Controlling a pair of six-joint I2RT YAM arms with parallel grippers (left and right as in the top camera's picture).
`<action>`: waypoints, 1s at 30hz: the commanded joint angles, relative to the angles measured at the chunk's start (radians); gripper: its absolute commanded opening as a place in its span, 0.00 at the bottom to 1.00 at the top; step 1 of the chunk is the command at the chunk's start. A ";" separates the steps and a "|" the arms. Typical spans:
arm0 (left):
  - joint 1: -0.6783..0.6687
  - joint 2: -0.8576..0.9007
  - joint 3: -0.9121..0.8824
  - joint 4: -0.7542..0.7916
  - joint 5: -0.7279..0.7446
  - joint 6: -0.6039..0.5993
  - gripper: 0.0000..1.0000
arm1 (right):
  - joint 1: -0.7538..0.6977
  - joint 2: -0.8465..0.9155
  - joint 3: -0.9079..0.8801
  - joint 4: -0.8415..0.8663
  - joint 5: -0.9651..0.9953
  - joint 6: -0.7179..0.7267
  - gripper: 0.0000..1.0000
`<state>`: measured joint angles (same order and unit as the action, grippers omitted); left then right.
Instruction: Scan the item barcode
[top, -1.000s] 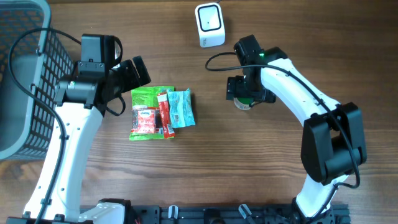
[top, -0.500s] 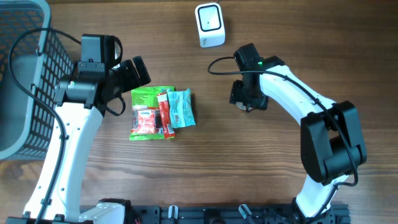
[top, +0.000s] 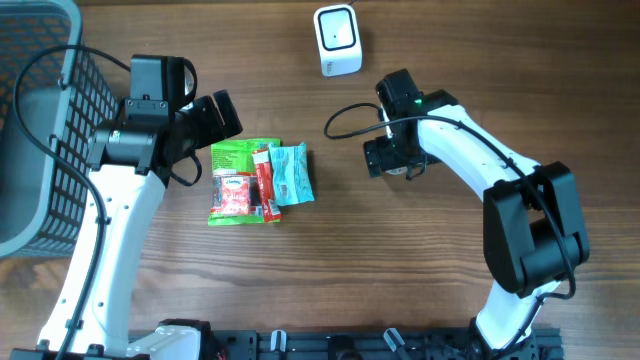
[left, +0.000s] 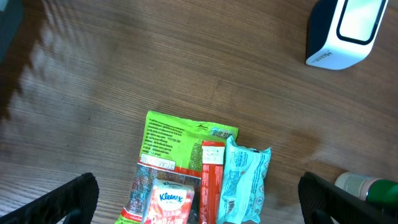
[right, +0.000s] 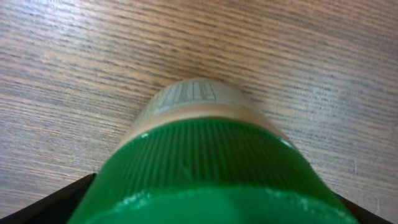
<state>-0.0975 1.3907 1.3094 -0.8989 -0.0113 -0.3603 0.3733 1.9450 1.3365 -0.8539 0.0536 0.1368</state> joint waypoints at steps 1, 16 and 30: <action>0.006 -0.005 0.008 -0.001 -0.013 0.012 1.00 | -0.002 -0.005 -0.004 0.024 0.021 0.100 1.00; 0.006 -0.005 0.008 -0.001 -0.013 0.012 1.00 | -0.032 -0.005 0.002 0.028 -0.015 0.282 1.00; 0.006 -0.005 0.008 -0.001 -0.013 0.012 1.00 | -0.032 -0.005 -0.003 0.057 -0.031 0.387 0.79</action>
<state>-0.0975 1.3907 1.3094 -0.8989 -0.0109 -0.3603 0.3420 1.9450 1.3354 -0.8032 0.0315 0.5011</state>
